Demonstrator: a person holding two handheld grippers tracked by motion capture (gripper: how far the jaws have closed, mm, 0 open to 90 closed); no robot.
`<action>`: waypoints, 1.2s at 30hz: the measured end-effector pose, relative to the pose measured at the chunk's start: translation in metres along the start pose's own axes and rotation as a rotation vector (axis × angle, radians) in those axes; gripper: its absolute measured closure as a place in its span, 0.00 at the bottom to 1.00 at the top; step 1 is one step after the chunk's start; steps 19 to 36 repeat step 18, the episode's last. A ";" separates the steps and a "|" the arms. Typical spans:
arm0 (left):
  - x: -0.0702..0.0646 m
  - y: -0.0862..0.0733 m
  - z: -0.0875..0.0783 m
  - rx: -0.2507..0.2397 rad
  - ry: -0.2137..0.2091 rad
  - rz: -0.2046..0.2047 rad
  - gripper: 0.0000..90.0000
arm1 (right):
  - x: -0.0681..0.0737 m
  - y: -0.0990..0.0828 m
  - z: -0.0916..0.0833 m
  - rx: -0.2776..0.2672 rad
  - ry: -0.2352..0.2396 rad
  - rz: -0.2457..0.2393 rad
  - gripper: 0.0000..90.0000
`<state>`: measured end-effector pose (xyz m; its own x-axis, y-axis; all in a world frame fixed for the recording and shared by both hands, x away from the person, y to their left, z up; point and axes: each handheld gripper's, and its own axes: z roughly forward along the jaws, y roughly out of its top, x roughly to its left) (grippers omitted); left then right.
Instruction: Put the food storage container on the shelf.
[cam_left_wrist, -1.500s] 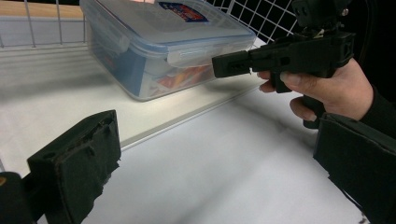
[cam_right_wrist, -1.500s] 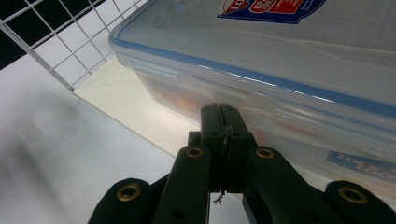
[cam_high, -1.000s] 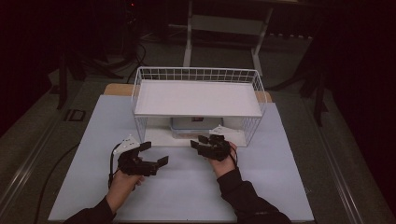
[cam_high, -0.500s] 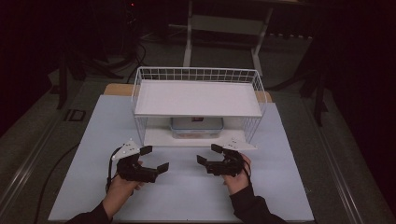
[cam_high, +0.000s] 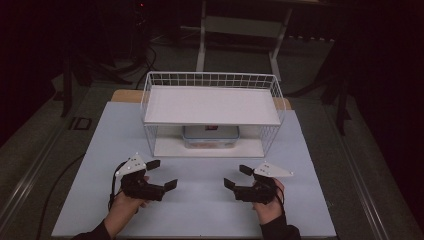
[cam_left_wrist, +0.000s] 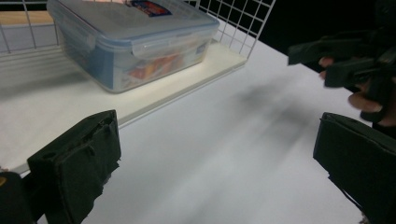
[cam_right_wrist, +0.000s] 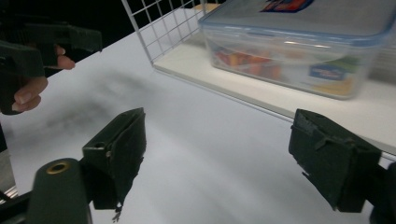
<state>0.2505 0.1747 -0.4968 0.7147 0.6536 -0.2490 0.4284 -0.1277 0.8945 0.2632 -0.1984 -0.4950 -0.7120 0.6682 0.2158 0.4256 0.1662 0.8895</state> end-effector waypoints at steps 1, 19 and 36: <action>0.000 -0.001 0.000 0.001 -0.002 0.000 0.01 | 0.000 -0.001 -0.004 -0.006 -0.002 0.004 0.22; -0.004 -0.010 0.002 0.031 -0.003 0.010 0.01 | -0.008 -0.022 -0.040 0.017 -0.077 0.003 0.22; -0.004 -0.010 0.002 0.031 -0.003 0.010 0.01 | -0.008 -0.022 -0.040 0.017 -0.077 0.003 0.22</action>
